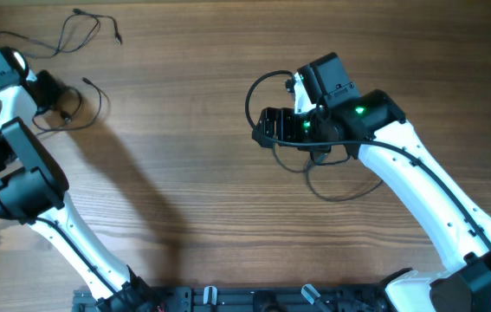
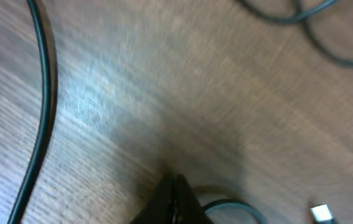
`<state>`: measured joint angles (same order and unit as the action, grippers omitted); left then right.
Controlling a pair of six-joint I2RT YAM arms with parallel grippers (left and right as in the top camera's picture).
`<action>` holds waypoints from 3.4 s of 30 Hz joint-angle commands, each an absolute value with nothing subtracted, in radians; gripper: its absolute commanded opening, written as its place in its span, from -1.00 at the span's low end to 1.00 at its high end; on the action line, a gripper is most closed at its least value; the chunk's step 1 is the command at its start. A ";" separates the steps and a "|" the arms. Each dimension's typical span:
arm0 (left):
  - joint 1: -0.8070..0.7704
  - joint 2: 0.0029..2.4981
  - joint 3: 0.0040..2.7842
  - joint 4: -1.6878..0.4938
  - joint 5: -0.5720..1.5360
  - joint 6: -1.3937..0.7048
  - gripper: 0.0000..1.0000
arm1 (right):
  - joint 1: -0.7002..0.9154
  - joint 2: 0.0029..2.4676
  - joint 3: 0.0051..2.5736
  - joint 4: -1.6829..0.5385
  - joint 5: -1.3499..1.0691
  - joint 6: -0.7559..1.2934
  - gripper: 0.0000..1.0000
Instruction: Untangle cables
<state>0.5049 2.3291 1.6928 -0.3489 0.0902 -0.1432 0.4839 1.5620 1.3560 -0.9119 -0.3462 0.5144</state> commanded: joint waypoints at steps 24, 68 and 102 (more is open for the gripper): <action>0.496 2.346 1.689 -0.508 0.393 -0.112 -0.92 | 0.492 1.580 1.348 -0.953 -0.337 0.498 0.99; -0.116 1.883 1.687 -1.434 0.809 0.070 1.00 | 0.135 1.442 1.348 -1.222 -0.310 0.405 0.99; -0.430 1.893 1.682 -1.339 -0.084 -0.584 1.00 | -0.168 1.656 1.348 -1.075 0.093 0.489 1.00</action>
<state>-0.4339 1.8832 1.6894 -1.3376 -0.0277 -0.5640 -0.1467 1.5845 1.3483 -1.0729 0.0837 0.4797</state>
